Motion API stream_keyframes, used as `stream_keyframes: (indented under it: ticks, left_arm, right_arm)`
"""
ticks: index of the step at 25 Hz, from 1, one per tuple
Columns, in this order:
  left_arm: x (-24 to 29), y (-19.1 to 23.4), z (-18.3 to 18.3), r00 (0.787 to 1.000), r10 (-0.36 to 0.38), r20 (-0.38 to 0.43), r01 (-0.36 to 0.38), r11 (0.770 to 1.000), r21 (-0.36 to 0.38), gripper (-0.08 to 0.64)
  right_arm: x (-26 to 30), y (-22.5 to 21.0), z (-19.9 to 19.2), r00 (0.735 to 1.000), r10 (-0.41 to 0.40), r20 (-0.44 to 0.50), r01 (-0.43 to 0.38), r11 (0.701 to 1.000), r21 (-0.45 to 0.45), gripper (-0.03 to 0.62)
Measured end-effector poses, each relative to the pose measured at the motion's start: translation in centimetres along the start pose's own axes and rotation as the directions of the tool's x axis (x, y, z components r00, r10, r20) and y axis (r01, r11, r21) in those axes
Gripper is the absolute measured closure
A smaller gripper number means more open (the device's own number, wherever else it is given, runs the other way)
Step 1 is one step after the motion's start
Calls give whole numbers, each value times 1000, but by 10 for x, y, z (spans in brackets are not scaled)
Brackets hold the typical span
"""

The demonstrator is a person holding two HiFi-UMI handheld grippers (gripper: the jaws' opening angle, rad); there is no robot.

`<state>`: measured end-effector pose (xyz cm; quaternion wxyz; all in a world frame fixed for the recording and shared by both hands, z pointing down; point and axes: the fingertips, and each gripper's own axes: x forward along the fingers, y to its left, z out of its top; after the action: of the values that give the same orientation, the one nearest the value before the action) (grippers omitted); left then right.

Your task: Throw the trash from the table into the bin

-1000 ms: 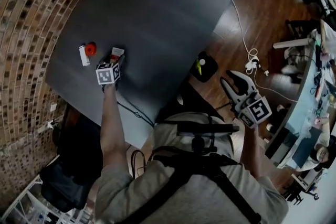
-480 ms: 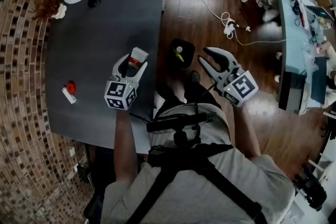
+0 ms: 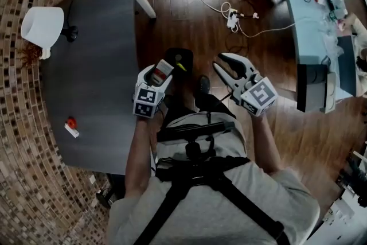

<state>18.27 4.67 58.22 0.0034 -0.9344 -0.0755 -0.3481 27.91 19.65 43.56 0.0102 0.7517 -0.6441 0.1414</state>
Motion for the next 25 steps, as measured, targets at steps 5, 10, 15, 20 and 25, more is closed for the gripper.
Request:
stream_keyframes:
  ticks: [5, 10, 15, 20, 25]
  left_arm:
    - [38, 1, -10, 996, -2, -91, 4, 1000, 29, 273]
    - [78, 13, -46, 987, -39, -156, 38, 999, -10, 246]
    - [101, 23, -64, 973, -85, -215, 75, 996, -51, 172]
    - [70, 40, 7, 989, -130, 63, 142, 957, -254, 170]
    - [-30, 70, 131, 825, -87, 559, 368, 832, -414, 172]
  right_arm:
    - [-17, -33, 4, 999, -32, -2, 32, 999, 10, 486]
    - [-22, -46, 5, 997, -79, -3, 79, 997, 13, 486]
    - [-24, -48, 6, 990, -139, -4, 139, 990, 35, 486]
    - [-5, -40, 13, 989, -148, 16, 148, 988, 37, 486]
    - [18, -28, 43, 990, -104, 91, 105, 994, -4, 489]
